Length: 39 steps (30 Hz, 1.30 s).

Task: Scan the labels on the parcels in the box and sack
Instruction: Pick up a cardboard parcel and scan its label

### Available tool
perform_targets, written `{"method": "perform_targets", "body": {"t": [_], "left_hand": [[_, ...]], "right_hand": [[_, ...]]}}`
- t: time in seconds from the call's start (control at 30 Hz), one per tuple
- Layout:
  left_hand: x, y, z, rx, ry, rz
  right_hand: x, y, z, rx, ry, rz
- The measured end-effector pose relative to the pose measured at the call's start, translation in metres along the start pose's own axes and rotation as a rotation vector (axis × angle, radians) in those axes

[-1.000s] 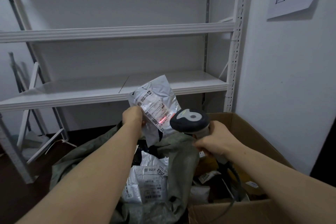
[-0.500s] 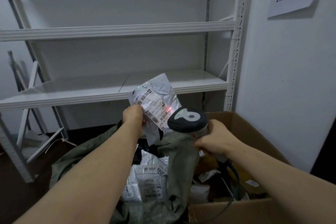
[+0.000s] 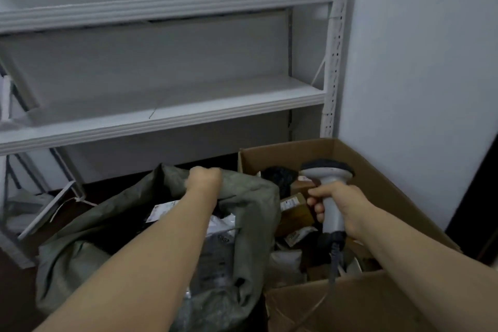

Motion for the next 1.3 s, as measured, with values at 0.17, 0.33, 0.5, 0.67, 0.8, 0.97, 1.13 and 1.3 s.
{"method": "perform_targets", "body": {"t": [0.17, 0.33, 0.5, 0.67, 0.8, 0.97, 1.13, 1.3], "left_hand": [[0.029, 0.024, 0.125, -0.228, -0.290, 0.192], [-0.017, -0.009, 0.259, -0.429, -0.529, 0.133], [-0.068, -0.099, 0.316, -0.275, -0.745, -0.005], [-0.110, -0.178, 0.301, 0.165, -0.643, -0.202], [-0.139, -0.203, 0.306, 0.199, -0.517, -0.331], [-0.155, -0.199, 0.307, 0.219, -0.290, -0.354], [-0.099, -0.134, 0.316, 0.098, 0.038, -0.201], [-0.036, -0.069, 0.290, -0.152, 0.373, -0.268]], "right_hand": [[0.044, -0.058, -0.055, 0.038, -0.267, 0.163], [0.066, -0.135, -0.083, -0.027, -0.500, 0.196], [0.075, -0.233, -0.076, -0.140, -0.605, 0.178], [0.094, -0.298, -0.058, -0.204, -0.603, 0.235], [0.112, -0.321, -0.047, -0.250, -0.537, 0.267], [0.123, -0.318, -0.051, -0.241, -0.481, 0.278], [0.096, -0.269, -0.061, -0.162, -0.459, 0.230], [0.038, -0.187, -0.081, -0.082, -0.360, 0.082]]}}
Point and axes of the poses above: each hand's wrist, its own y-axis away from the middle knuckle, its own z-axis out of the palm, x = y × z, the point moved 8 cm from there along -y, towards the middle knuckle
